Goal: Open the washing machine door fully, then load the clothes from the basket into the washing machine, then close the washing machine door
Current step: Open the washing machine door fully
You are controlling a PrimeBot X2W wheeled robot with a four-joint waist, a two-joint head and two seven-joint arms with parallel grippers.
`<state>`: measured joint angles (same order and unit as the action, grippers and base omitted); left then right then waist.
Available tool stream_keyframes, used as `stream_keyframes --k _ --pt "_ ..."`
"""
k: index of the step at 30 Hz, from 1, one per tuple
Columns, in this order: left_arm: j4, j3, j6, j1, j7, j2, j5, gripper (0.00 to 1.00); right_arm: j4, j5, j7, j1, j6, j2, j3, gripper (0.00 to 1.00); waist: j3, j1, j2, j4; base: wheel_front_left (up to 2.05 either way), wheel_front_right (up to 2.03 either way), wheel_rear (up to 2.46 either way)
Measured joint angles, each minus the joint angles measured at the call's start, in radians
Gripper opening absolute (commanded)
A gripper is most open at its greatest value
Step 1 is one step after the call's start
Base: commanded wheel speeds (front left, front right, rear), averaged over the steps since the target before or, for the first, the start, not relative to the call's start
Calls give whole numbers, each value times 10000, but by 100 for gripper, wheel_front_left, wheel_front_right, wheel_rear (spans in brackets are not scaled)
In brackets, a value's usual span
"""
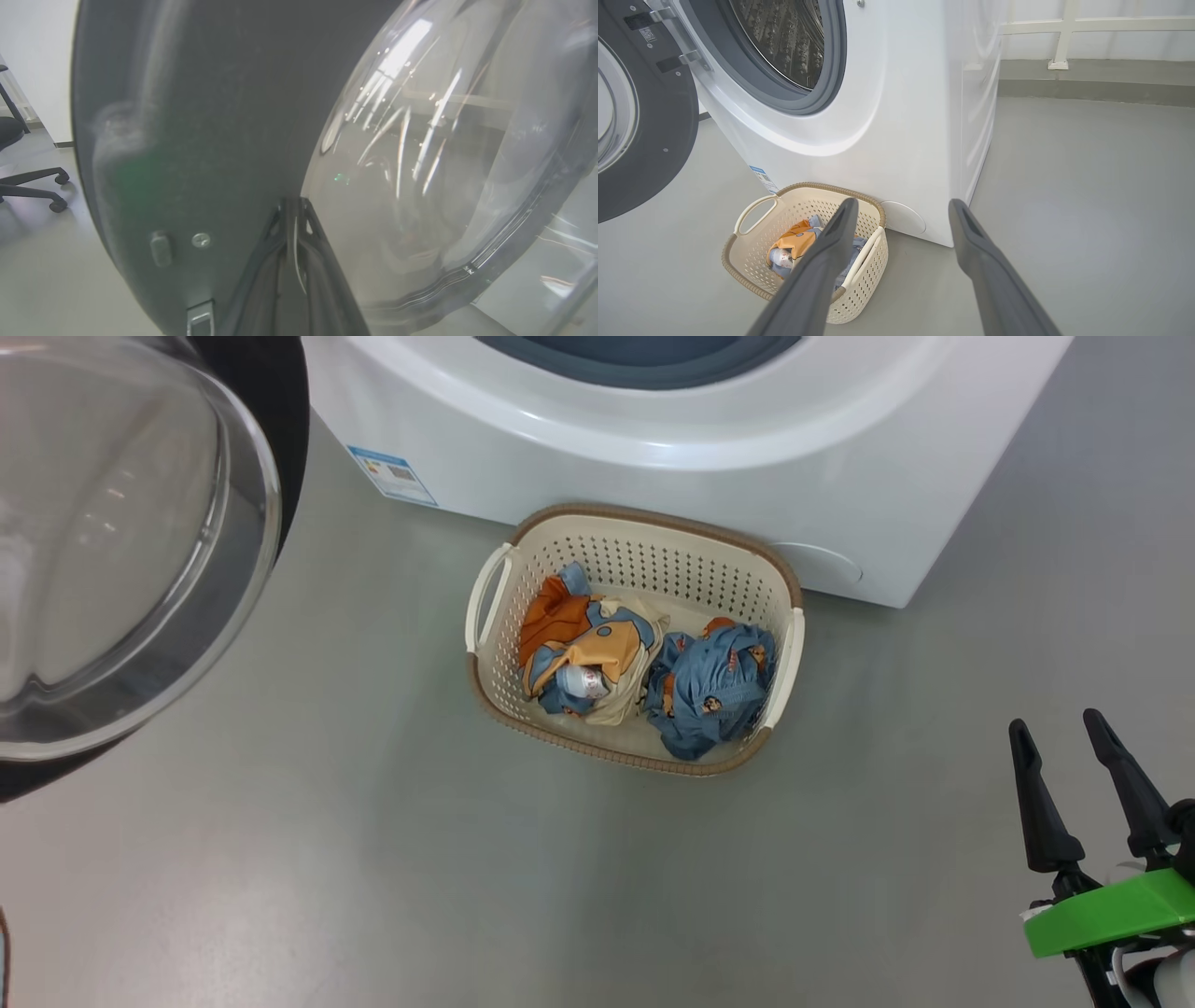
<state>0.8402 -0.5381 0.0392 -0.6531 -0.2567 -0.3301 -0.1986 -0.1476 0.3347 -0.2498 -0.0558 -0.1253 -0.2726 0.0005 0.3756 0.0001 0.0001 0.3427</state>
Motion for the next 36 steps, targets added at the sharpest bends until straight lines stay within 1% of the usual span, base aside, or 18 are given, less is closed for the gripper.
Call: stream_keyframes --k 6,10,11,13,15,16,27,30,31,33,34,36 --pt "-102 -102 278 76 0 313 219 0 -63 2 0 7 0 165 54 100 -370 0 0 17 0 0 0" --pt "-372 -100 454 515 2 525 347 0 -128 2 0 37 0 222 75 100 -667 -1 0 24 0 0 0" --pt "-454 -104 500 645 2 579 347 2 -140 2 0 38 0 247 84 100 -746 -1 0 26 0 0 0" --pt "-640 -90 637 878 2 694 347 45 -159 4 0 44 0 313 132 100 -912 -1 0 28 0 0 0" --pt "-890 -38 732 1113 2 790 353 96 -186 4 0 65 0 401 194 100 -1091 -1 0 31 0 0 0" --pt "-1034 -21 759 1243 2 840 355 100 -199 6 0 87 0 439 224 100 -1180 -2 -1 32 0 0 0" --pt "-2548 600 920 2702 2 1515 309 100 -270 92 0 518 0 640 268 100 -2121 -2 0 12 0 0 0" --pt "-2980 1026 920 3146 2 1687 113 100 -270 96 0 697 0 725 272 100 -2313 -2 0 -28 0 0 0" --pt "-2980 1026 920 3146 2 1687 113 100 -270 96 0 697 0 725 272 100 -2313 -2 0 -28 0 0 0" --pt "-3405 1498 920 3614 2 1755 -15 100 -267 171 0 854 0 759 291 100 -2483 -2 0 -89 0 0 0" --pt "-3405 1498 920 3614 2 1755 -15 100 -267 171 0 854 0 759 291 100 -2483 -2 0 -89 0 0 0" --pt "-3710 1871 920 3945 2 1818 -50 100 -270 184 0 894 0 765 297 100 -2586 -2 0 -149 0 0 0"
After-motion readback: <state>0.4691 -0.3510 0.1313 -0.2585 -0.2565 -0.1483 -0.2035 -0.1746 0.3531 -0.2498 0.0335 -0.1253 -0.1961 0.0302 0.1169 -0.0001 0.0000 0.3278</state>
